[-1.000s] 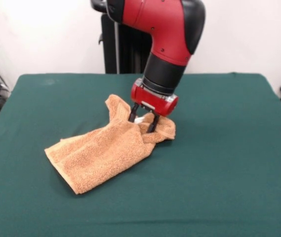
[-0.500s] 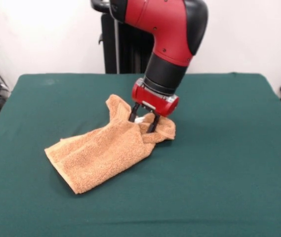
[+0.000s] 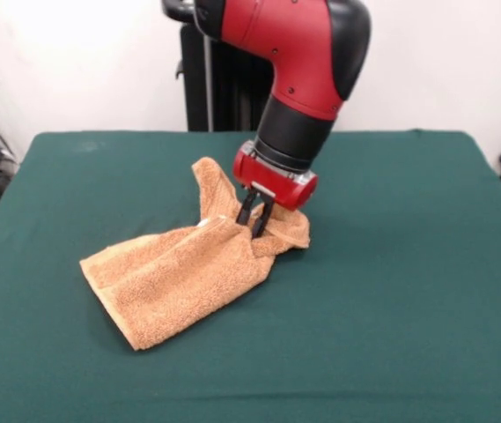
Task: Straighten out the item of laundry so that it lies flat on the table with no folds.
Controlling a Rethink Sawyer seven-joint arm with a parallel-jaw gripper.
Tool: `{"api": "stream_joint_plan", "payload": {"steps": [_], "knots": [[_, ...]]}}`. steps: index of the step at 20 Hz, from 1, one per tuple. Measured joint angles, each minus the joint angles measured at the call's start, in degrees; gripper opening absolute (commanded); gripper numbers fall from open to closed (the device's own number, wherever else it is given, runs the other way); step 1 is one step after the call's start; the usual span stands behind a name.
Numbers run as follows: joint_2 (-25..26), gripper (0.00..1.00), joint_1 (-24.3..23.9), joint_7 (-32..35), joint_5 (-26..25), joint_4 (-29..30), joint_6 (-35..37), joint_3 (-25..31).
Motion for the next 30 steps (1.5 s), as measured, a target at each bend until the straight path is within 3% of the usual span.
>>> {"api": "stream_joint_plan", "payload": {"steps": [10,16,19,22,23,26,30], "knots": [[-0.9,0.00,-1.5,0.0,-0.2,0.7,0.0,1.3],[-4.2,0.00,-8.0,0.0,-5.6,3.0,-3.8,6.9],[-5.7,0.00,-14.2,0.0,-11.5,4.9,-12.8,11.8],[-5.7,0.00,-16.7,0.0,-13.3,5.5,-21.0,13.4],[-5.6,0.00,-16.9,0.0,-12.9,5.6,-27.3,13.2],[-5.5,0.00,-15.9,0.0,-10.8,5.6,-36.1,12.7],[-5.5,0.00,-11.4,0.0,-3.7,5.6,-53.0,10.7]]}}
